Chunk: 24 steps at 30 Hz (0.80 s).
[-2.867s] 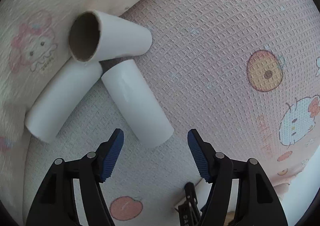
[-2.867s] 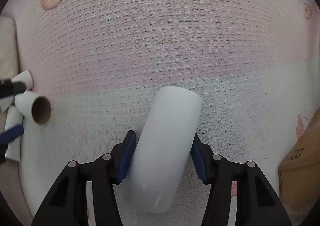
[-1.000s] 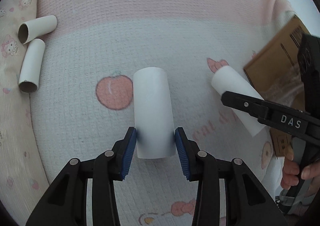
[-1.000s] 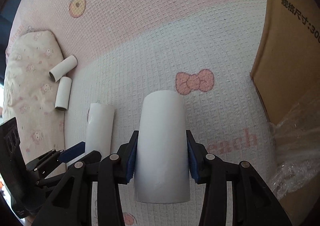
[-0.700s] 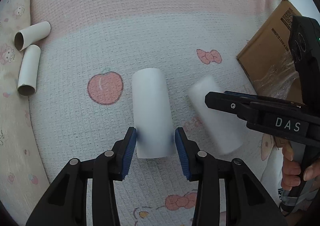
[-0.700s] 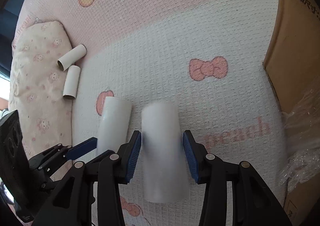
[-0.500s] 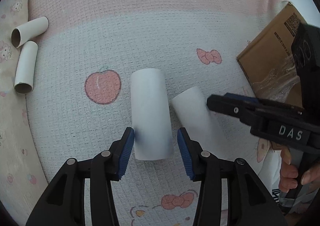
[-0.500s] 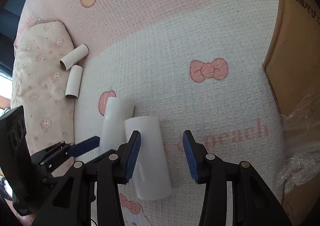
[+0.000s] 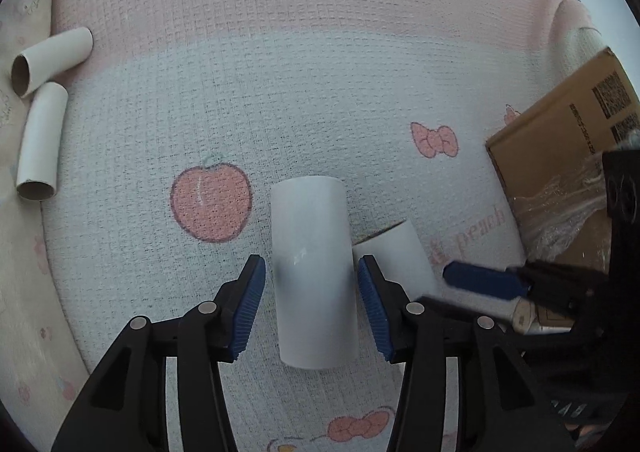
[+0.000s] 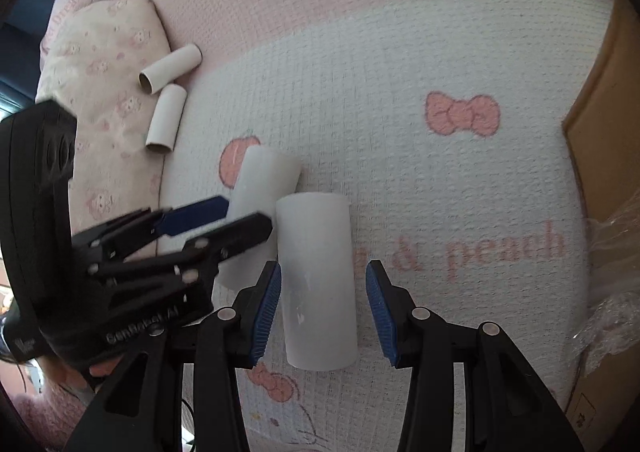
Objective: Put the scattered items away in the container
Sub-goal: 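Lift the held tubes with both grippers and carry them toward the cardboard box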
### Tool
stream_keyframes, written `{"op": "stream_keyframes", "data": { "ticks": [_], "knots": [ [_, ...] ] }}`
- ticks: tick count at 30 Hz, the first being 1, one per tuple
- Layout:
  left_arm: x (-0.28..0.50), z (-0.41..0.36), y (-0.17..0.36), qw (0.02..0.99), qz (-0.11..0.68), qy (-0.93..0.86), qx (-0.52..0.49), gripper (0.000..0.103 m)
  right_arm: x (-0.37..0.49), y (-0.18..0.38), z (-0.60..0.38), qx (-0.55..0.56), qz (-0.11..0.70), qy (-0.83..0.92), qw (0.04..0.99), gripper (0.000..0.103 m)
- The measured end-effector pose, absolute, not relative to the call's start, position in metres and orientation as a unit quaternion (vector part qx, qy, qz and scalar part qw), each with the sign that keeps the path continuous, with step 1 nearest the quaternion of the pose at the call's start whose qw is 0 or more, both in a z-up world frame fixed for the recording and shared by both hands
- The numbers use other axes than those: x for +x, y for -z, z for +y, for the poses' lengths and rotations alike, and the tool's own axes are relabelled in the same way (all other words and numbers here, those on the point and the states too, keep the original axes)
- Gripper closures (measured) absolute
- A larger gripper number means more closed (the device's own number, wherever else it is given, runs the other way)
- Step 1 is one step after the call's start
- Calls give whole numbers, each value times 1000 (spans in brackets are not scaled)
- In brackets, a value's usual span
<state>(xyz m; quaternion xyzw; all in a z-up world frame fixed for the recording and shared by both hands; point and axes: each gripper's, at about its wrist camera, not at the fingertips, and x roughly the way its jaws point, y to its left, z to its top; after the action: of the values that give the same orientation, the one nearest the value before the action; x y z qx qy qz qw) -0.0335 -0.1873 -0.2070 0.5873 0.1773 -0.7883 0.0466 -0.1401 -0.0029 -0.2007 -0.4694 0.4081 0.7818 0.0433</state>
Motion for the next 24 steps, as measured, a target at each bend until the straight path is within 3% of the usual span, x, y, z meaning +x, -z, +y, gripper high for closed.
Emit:
{"op": "stream_keyframes", "data": {
  "ticks": [6, 24],
  "knots": [
    [-37, -209, 222, 52, 285, 768, 572, 51, -151, 212, -9, -472, 425, -771, 38, 62],
    [-20, -190, 223, 32, 267, 772, 577, 55, -158, 217, -13, -477, 426, -767, 50, 61]
  ]
}}
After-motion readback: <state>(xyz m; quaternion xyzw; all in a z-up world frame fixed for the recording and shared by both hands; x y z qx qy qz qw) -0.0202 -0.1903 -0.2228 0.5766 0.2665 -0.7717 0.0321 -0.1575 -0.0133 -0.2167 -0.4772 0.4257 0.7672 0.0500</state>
